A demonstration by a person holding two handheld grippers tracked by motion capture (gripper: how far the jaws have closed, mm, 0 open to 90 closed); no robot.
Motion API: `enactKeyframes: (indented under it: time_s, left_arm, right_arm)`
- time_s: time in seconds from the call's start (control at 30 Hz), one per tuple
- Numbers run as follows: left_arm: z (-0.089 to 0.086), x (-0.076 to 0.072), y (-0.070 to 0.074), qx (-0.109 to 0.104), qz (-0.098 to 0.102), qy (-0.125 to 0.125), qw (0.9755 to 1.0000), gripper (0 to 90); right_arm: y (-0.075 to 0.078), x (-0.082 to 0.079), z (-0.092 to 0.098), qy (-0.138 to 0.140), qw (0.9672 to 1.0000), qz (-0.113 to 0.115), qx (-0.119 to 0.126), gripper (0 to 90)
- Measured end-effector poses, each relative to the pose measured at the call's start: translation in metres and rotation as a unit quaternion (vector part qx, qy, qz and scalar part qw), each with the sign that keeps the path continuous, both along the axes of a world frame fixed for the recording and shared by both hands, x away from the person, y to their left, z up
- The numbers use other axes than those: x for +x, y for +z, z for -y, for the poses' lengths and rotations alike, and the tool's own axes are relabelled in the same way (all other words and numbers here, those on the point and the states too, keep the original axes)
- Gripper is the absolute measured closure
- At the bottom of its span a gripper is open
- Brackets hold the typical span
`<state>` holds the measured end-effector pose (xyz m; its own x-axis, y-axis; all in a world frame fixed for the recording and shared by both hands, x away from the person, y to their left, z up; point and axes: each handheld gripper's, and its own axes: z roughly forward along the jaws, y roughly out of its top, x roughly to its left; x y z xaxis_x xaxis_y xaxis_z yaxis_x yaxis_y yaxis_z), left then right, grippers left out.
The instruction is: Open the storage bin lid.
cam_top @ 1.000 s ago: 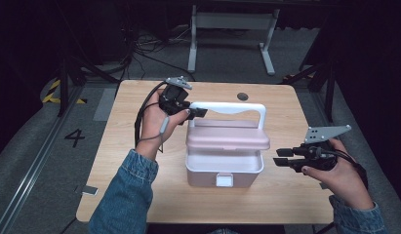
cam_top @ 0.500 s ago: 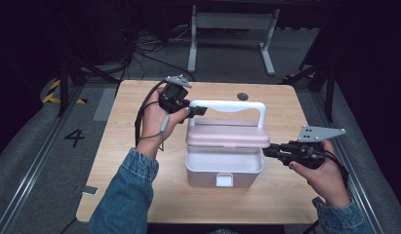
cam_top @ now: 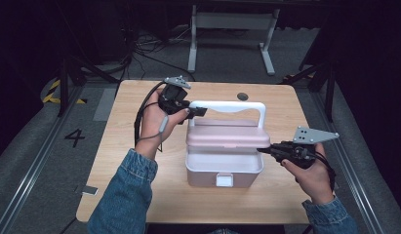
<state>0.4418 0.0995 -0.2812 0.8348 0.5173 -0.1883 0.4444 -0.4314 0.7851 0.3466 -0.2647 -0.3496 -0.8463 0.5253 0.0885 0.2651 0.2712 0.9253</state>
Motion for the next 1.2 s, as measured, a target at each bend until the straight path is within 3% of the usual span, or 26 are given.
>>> enactKeyframes:
  time_s: [0.17, 0.23, 0.33, 0.53, 1.1, 1.2]
  left_arm:
    - [0.001, -0.004, -0.002, 0.032, 0.024, 0.016, 0.9991, 45.8]
    - [-0.003, -0.006, -0.002, 0.036, 0.031, 0.025, 0.9986, 40.2]
    - [-0.017, -0.013, 0.003, 0.017, 0.047, 0.05, 0.9975, 34.8]
    - [-0.039, -0.026, 0.007, 0.012, 0.065, 0.067, 0.9956, 33.9]
    - [-0.066, -0.05, -0.016, 0.061, 0.054, 0.067, 0.9944, 31.0]
    - [-0.069, -0.053, -0.021, 0.056, 0.059, 0.073, 0.994, 31.2]
  right_arm:
    - [0.001, 0.002, 0.0, 0.0, 1.0, -0.006, 0.001, 90.0]
    - [0.002, 0.003, 0.0, -0.003, 1.0, -0.002, -0.001, 90.0]
    - [0.003, 0.005, -0.001, -0.004, 1.0, -0.005, -0.002, 90.0]
    - [0.008, 0.006, -0.002, -0.006, 1.0, -0.004, 0.001, 90.0]
    - [0.021, 0.02, -0.001, -0.019, 0.9996, 0.007, 0.021, 90.0]
    - [0.023, 0.023, -0.001, -0.021, 0.9994, 0.008, 0.026, 90.0]
